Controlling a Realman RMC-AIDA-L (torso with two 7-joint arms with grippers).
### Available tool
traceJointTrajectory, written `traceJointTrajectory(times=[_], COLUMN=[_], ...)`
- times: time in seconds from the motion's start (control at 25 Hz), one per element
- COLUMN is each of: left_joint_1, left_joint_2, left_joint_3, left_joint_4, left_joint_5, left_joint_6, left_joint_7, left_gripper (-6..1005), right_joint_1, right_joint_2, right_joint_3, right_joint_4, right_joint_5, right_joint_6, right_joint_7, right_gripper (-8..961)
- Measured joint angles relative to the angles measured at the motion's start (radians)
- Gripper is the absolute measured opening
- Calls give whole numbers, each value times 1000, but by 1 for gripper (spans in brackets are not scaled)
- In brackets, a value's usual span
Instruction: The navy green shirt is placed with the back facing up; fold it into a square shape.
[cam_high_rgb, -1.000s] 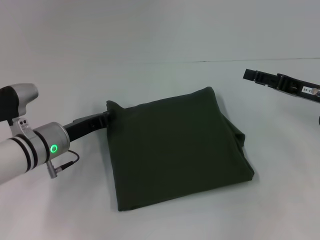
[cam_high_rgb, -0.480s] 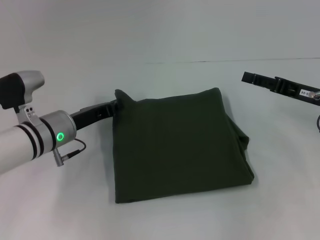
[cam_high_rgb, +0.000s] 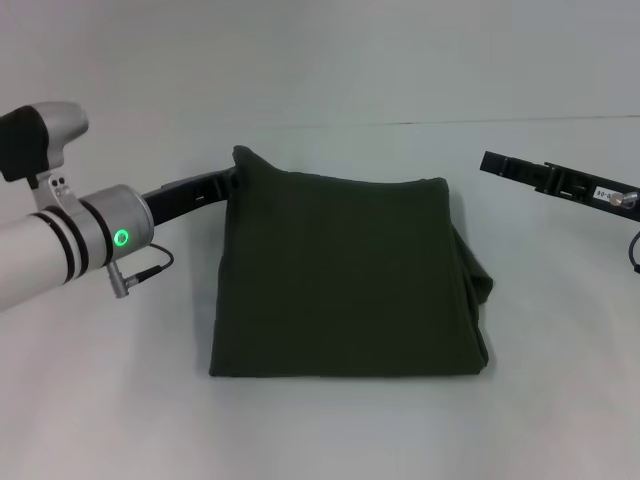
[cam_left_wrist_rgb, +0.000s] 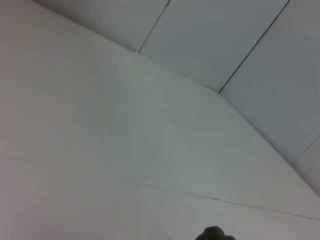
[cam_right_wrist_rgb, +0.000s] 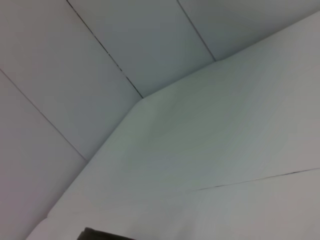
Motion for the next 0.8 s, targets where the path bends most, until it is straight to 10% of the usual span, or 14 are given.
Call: traceJointTrajectory(times=[0.8], left_joint_1=[-2], left_joint_2=[-14], left_joint_3=[14], left_joint_4=[31], left_joint_5=[-4], left_joint_6=[10], left_joint_7=[79], left_gripper=[69], right_joint_1=[-5], right_joint_2=[1], right_joint_3=[1], right_joint_4=[0], right_joint_5=[-4], right_joint_6=[5], right_joint_7=[-4], right_gripper=[684])
